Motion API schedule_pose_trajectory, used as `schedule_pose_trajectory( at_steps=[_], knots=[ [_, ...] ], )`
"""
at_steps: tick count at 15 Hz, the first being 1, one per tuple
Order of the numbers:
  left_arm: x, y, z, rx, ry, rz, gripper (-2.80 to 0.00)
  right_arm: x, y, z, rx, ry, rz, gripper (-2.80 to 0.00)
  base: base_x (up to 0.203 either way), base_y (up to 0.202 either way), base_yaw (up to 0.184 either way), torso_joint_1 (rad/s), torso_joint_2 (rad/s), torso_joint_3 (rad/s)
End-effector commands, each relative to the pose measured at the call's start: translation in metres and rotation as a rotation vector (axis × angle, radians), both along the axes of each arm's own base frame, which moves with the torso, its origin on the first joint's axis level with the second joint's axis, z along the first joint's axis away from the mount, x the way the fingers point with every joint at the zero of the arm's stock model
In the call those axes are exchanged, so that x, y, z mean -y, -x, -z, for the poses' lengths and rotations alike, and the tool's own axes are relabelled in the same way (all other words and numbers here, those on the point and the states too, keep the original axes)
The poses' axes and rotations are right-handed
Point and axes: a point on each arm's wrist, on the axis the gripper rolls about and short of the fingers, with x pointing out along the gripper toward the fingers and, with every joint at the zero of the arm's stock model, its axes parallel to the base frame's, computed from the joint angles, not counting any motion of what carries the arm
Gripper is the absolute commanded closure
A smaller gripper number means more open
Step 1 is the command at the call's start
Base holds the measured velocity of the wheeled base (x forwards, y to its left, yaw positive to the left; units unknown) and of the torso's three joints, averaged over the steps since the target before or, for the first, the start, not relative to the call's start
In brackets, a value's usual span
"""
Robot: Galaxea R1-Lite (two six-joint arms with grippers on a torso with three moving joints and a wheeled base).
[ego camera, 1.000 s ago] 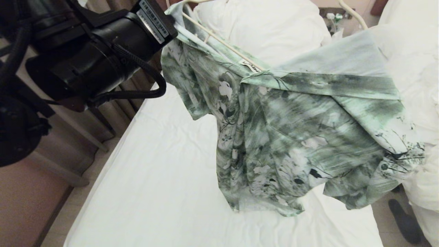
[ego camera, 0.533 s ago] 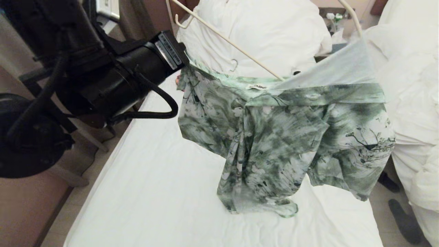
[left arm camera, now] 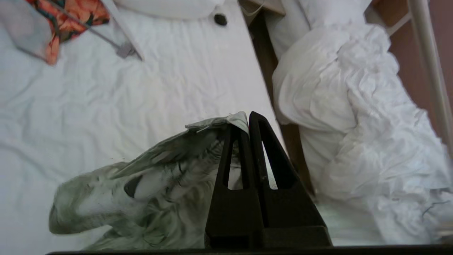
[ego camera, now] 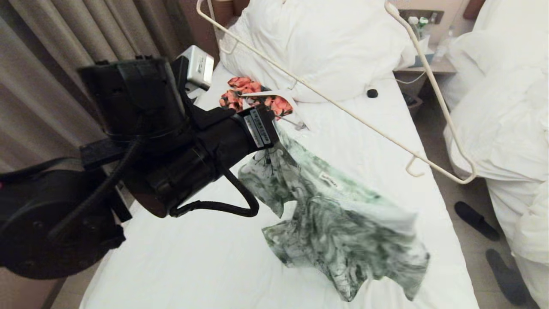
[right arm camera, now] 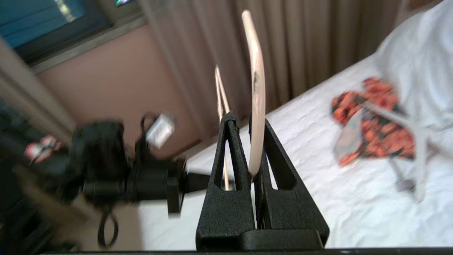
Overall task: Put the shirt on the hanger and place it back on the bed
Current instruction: Take the clothes hanger out of the clothes, then place the hanger on the bed
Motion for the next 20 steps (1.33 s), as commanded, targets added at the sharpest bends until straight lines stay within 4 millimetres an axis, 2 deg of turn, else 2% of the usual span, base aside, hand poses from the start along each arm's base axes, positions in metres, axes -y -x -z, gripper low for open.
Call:
schedule_pose_trajectory(
  at_steps=[1,3,5,9,11,17,18,20],
  knots=[
    [-0.004,-0.027,0.018,-0.041,-0.034,-0.068,0.0,-0.009,-0.011,0.005,-0.003,-0.004,0.006,0.0,0.0,0.0,0.0,0.0,0.0,0.0],
    [-0.011,-0.059,0.034,-0.049,-0.042,-0.143,0.0,-0.008,-0.011,0.004,-0.003,-0.011,0.027,0.0,0.0,0.0,0.0,0.0,0.0,0.0],
    [-0.018,-0.082,0.04,-0.012,-0.026,-0.2,0.0,-0.003,-0.006,0.0,-0.012,-0.034,0.049,0.0,0.0,0.0,0.0,0.0,0.0,0.0],
    [-0.039,-0.112,0.055,-0.024,-0.07,-0.294,0.0,0.012,0.001,-0.006,-0.008,-0.06,0.096,0.0,0.0,0.0,0.0,0.0,0.0,0.0],
    [-0.05,-0.13,0.077,-0.073,-0.107,-0.339,0.0,0.019,0.002,-0.007,-0.008,-0.066,0.141,0.0,0.0,0.0,0.0,0.0,0.0,0.0],
    [-0.074,-0.179,0.167,-0.209,-0.267,-0.427,0.0,0.031,-0.001,-0.004,-0.021,-0.061,0.201,0.0,0.0,0.0,0.0,0.0,0.0,0.0],
    [-0.077,-0.183,0.178,-0.202,-0.288,-0.434,0.0,0.031,-0.001,-0.003,-0.023,-0.059,0.202,0.0,0.0,0.0,0.0,0.0,0.0,0.0],
    [-0.08,-0.178,0.193,-0.233,-0.319,-0.431,0.0,0.031,-0.002,-0.002,-0.026,-0.058,0.204,0.0,0.0,0.0,0.0,0.0,0.0,0.0]
  ],
)
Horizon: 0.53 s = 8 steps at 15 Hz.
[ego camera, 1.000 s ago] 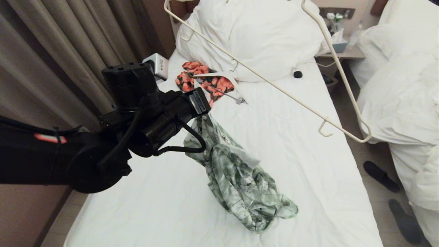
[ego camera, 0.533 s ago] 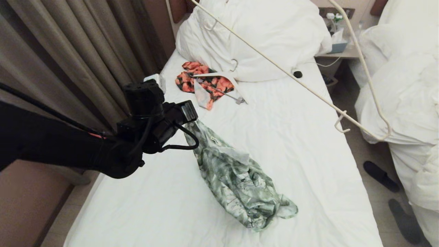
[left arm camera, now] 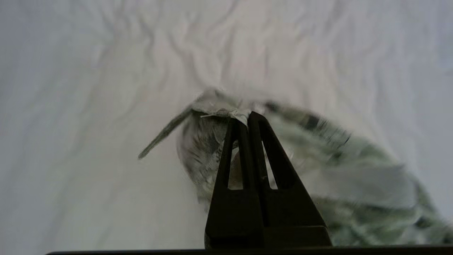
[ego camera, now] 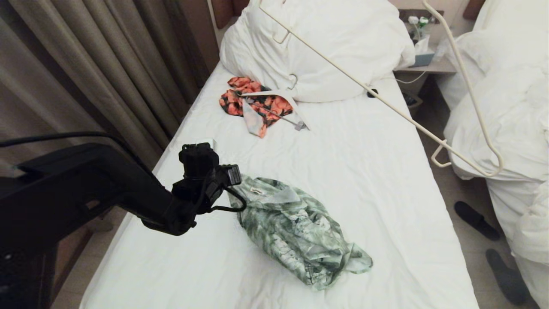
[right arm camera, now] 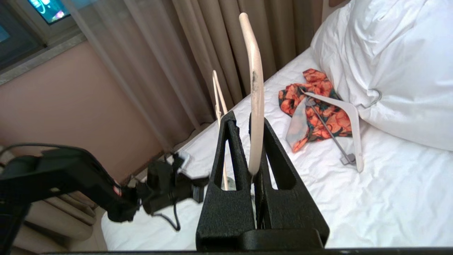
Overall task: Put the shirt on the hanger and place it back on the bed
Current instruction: Place the hanger on the bed
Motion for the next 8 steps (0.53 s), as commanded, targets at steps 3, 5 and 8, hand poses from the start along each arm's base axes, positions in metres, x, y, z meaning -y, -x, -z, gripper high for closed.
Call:
schedule_pose_trajectory(
  at_steps=[3,5,8],
  knots=[
    [-0.003,0.005,0.024,-0.072,-0.03,-0.004,-2.8,0.001,0.002,0.001,-0.019,0.001,0.022,0.0,0.0,0.0,0.0,0.0,0.0,0.0],
    [-0.005,0.015,0.013,-0.069,-0.031,0.001,-2.8,0.003,0.01,0.0,-0.035,0.007,0.022,0.0,0.0,0.0,0.0,0.0,0.0,0.0],
    [-0.012,0.042,-0.008,-0.108,-0.051,0.04,-2.8,0.006,0.017,0.003,-0.086,0.029,0.029,0.0,0.0,0.0,0.0,0.0,0.0,0.0]
  ],
)
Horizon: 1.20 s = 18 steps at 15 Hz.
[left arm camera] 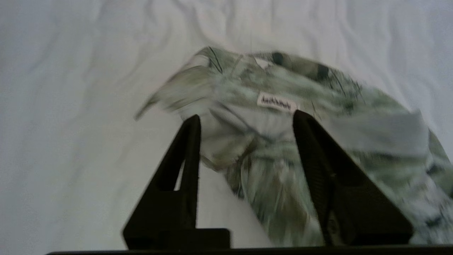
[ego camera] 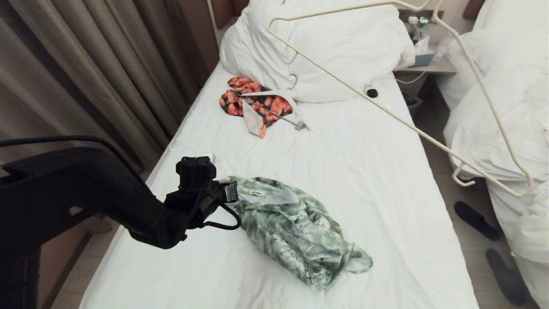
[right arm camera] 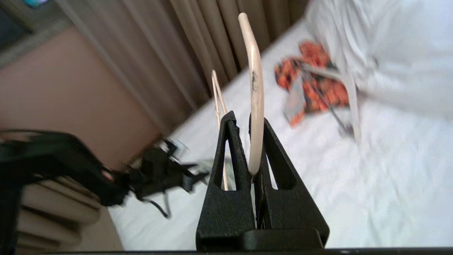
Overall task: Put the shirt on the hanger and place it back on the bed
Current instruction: Place the hanger on the bed
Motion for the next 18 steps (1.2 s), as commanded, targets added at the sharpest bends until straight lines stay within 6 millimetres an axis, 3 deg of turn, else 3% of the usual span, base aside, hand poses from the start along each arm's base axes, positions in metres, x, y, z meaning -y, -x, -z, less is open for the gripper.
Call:
schedule_pose_trajectory(
  at_steps=[1,5,6,7,13,16,18],
  knots=[
    [-0.007,0.022,-0.027,0.02,0.008,0.019,-2.8,0.003,0.006,0.001,-0.022,0.006,0.018,0.0,0.0,0.0,0.0,0.0,0.0,0.0],
    [-0.022,0.065,-0.054,-0.008,-0.001,0.029,-2.8,0.008,0.016,0.007,-0.093,0.006,0.039,0.0,0.0,0.0,0.0,0.0,0.0,0.0],
    [-0.027,0.077,-0.055,-0.017,-0.005,0.025,-2.65,0.009,0.018,0.011,-0.108,0.011,0.039,0.0,0.0,0.0,0.0,0.0,0.0,0.0],
    [-0.031,0.088,-0.059,-0.012,-0.005,0.022,0.0,0.01,0.02,0.015,-0.122,0.017,0.04,0.0,0.0,0.0,0.0,0.0,0.0,0.0],
    [-0.07,0.152,-0.086,0.085,0.026,-0.044,0.0,0.014,0.029,0.033,-0.198,0.026,0.038,0.0,0.0,0.0,0.0,0.0,0.0,0.0],
    [-0.083,0.183,-0.099,0.153,0.035,-0.098,0.0,0.013,0.026,0.041,-0.271,-0.01,0.031,0.0,0.0,0.0,0.0,0.0,0.0,0.0],
    [-0.093,0.205,-0.11,0.194,0.043,-0.133,0.0,0.008,0.012,0.053,-0.345,-0.016,0.024,0.0,0.0,0.0,0.0,0.0,0.0,0.0]
  ],
)
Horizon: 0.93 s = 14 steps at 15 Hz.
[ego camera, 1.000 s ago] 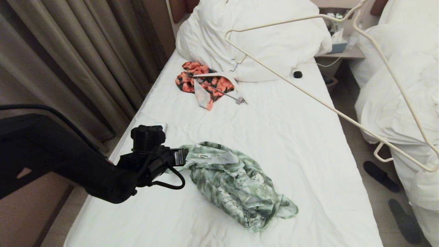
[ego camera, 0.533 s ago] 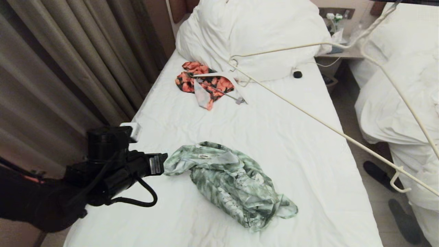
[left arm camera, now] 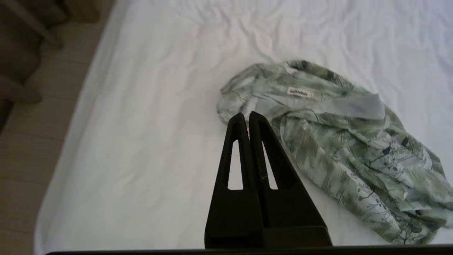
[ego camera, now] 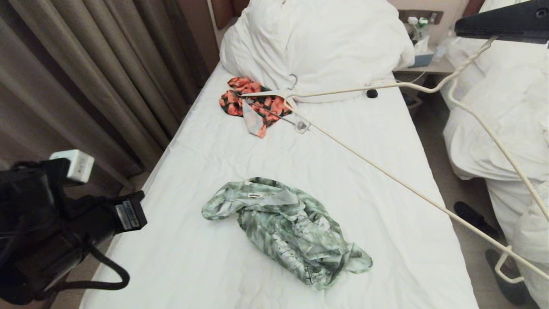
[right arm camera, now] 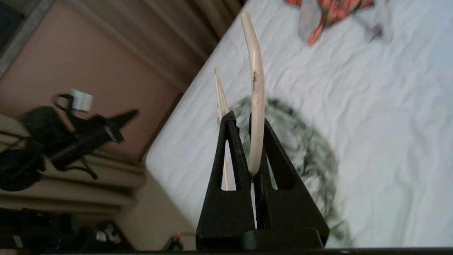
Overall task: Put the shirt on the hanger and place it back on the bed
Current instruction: Place the hanger on the bed
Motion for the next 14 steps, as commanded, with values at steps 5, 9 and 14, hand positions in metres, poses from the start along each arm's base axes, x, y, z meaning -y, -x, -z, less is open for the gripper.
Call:
schedule_pose_trajectory(
  at_steps=[5,9,14],
  knots=[
    [-0.038,0.073,-0.036,0.22,0.031,-0.199,0.0,-0.025,-0.07,0.057,-0.265,0.034,-0.072,0.0,0.0,0.0,0.0,0.0,0.0,0.0],
    [-0.042,0.098,-0.037,0.241,0.029,-0.234,0.0,-0.036,-0.144,0.117,-0.446,0.025,-0.168,0.0,0.0,0.0,0.0,0.0,0.0,0.0],
    [-0.042,0.123,-0.036,0.258,0.035,-0.226,0.0,-0.049,-0.216,0.183,-0.456,0.019,-0.197,0.0,0.0,0.0,0.0,0.0,0.0,0.0]
  ],
)
